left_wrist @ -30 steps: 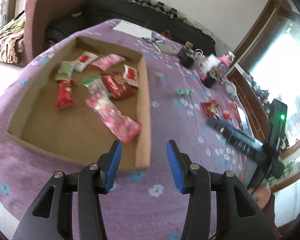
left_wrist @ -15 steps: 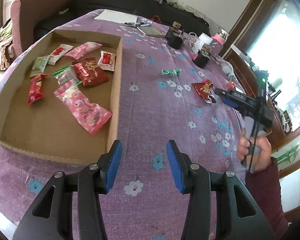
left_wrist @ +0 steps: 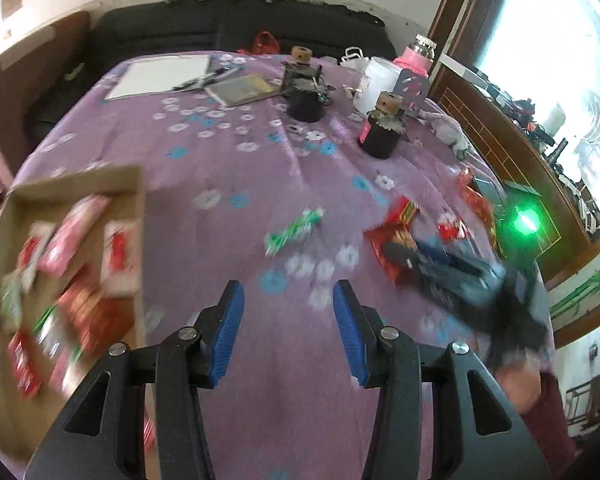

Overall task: Organize snacks
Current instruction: 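Grasp the dark red chocolate packet with the right tool while the left tool grasps the green-and-white candy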

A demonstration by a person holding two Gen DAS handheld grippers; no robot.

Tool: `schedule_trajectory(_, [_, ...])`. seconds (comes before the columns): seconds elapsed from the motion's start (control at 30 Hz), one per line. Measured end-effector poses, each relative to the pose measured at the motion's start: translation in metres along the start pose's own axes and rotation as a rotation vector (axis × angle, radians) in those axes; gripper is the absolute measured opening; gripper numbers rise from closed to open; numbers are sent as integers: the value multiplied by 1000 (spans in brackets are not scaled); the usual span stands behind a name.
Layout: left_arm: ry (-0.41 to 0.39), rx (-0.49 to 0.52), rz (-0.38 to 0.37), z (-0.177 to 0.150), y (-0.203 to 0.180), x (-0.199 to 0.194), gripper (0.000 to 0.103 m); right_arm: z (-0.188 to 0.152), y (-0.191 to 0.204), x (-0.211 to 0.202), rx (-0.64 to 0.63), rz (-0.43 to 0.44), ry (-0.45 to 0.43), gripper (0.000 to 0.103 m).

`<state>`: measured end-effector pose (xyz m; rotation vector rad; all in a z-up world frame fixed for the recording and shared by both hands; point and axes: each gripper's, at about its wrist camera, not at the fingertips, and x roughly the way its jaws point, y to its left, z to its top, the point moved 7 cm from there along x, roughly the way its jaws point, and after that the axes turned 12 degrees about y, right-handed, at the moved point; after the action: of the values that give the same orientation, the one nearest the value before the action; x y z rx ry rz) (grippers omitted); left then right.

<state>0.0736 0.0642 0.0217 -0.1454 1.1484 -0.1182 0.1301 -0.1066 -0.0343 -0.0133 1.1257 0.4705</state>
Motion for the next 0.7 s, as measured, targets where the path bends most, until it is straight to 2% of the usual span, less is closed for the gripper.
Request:
schedule_trajectory(0.13, [4,69,43,30,-11,32,44,-4,-8,-6,32,23,17,29])
schedule_trajectory(0.33, [61,254,155,45,-31,77,44,-6,-14,-7,43,67,32,29])
schedule_trajectory(0.43, [116,266,198,44,-28,99,47,-6,-14,-7,43,77,32,29])
schedule_trajectory(0.5, [96,236,208,48,-25,99,52,-6,-15,-8,48,86,33,29])
schedule_trajectory(0.57, [116,204,195,47,-21,100,52,-5,-16,-8,53,96,35,29])
schedule_trajectory(0.6, [125,199,197,45,-21,98,45,-5,-17,-8,56,99,35,29])
schedule_trajectory(0.63, [123,207,199,42,-22,96,21,-5,-17,-9,57,103,34,29])
schedule_trajectory(0.7, [122,214,217,35,-24,92,19,-5,-18,-9,64,103,32,29])
